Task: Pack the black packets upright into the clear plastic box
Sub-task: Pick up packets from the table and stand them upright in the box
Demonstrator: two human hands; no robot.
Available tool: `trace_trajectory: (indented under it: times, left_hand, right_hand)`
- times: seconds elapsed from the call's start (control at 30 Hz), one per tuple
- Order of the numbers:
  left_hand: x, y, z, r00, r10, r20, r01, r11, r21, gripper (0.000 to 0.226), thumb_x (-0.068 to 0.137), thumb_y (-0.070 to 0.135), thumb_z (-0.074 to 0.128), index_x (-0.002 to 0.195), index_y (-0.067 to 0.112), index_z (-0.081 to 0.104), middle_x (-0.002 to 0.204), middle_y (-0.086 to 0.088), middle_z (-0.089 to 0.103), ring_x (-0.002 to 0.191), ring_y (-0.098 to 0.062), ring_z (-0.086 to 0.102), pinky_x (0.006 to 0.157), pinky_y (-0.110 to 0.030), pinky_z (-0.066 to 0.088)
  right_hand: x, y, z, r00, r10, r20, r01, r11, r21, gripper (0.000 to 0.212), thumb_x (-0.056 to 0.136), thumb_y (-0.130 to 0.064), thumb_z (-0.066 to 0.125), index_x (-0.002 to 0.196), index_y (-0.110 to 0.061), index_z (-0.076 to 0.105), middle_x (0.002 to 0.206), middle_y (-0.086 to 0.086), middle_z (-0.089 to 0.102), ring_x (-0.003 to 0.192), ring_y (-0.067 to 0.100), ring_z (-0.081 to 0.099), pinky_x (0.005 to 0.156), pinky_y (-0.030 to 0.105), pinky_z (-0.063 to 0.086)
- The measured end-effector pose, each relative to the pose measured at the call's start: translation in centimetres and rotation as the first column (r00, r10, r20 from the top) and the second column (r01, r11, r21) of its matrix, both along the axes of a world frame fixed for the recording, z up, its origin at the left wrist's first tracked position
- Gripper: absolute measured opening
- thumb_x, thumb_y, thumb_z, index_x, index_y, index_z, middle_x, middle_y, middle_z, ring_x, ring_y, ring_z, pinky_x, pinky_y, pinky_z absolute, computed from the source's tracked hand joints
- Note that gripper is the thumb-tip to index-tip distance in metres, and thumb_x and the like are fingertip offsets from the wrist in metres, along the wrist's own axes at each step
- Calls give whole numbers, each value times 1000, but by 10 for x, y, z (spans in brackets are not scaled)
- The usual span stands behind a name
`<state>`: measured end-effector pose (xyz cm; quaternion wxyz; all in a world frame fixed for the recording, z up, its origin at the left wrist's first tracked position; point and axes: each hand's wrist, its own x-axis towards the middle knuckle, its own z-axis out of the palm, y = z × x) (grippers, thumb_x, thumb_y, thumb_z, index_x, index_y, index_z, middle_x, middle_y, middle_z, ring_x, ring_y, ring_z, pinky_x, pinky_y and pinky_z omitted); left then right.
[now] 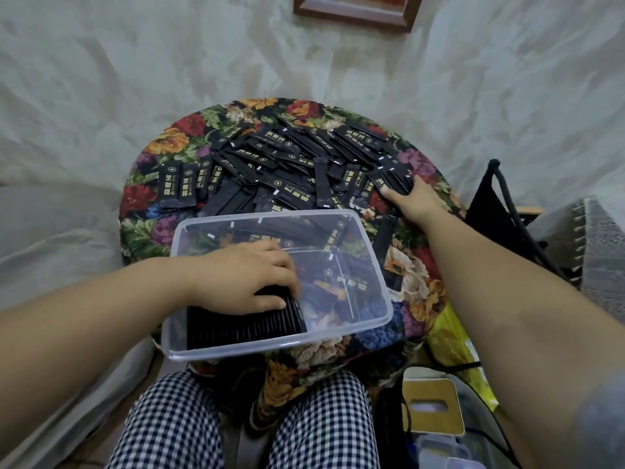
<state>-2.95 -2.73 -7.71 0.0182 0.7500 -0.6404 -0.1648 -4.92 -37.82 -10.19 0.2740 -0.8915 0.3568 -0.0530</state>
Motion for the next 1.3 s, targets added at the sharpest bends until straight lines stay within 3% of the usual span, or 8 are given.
trace_trajectory:
  times: [0.17,0.37,0.53,0.67,0.8,0.93,1.1,1.3]
  left_hand:
    - [0,1,-1,1000,2,-9,-2,1000,-14,62,77,65,14,119,40,53,126,16,44,122,-8,30,106,-30,30]
    - [0,1,-2,1000,6,-22,-7,1000,-29,62,77,65,15,119,41,53,125,17,44,123,-7,30,105,-29,30]
    - [0,1,0,1000,14,-23,-14,1000,-5,64,75,66,12,120,42,51,127,18,43,123,-5,27,107,-29,29]
    - [-2,0,2,999,22,-24,-22,1000,9,57,80,65,19,121,42,51,128,18,42,124,-5,27,107,-27,27]
    - [-4,0,3,999,24,-24,-23,1000,11,38,90,53,35,122,40,51,129,17,42,125,-6,26,108,-25,24]
    - [-4,0,3,1000,23,-16,-23,1000,10,28,95,44,44,123,40,50,130,18,41,126,-6,25,108,-24,23]
    - [-5,1,4,1000,23,-8,-23,1000,14,28,95,45,44,123,40,50,130,17,41,126,-6,25,108,-26,25]
    - [-6,0,5,1000,26,6,-26,999,24,29,96,45,43,123,40,49,131,15,40,126,-8,25,108,-30,27]
  right_hand:
    - [20,7,-5,999,29,-14,-31,979,-201,82,82,-54,64,144,-7,35,142,17,44,129,37,40,107,46,35]
    - [15,-1,3,997,71,-16,-73,978,-196,66,92,-29,61,146,-10,29,145,14,43,129,35,44,101,40,38]
    - [9,-5,11,990,48,132,-43,998,-41,49,90,-28,64,132,-8,46,123,13,60,104,31,58,82,36,46]
    - [1,-4,18,936,-71,345,-14,971,238,26,89,-19,66,112,-9,59,101,6,62,89,24,58,76,31,43]
    - [-13,-6,23,932,-189,308,43,904,425,22,85,-20,69,100,-5,63,81,8,63,74,25,58,67,34,49]
    - [-29,5,33,925,-196,325,28,888,458,6,91,-12,61,90,-10,55,76,7,59,64,18,57,55,29,49]
    - [-52,48,67,906,-154,395,-77,856,511,12,90,-5,55,79,-8,51,67,5,56,54,15,55,44,22,46]
    - [-88,138,98,830,-16,557,-448,574,685,13,91,0,53,88,-13,54,58,1,47,46,12,44,46,23,38]
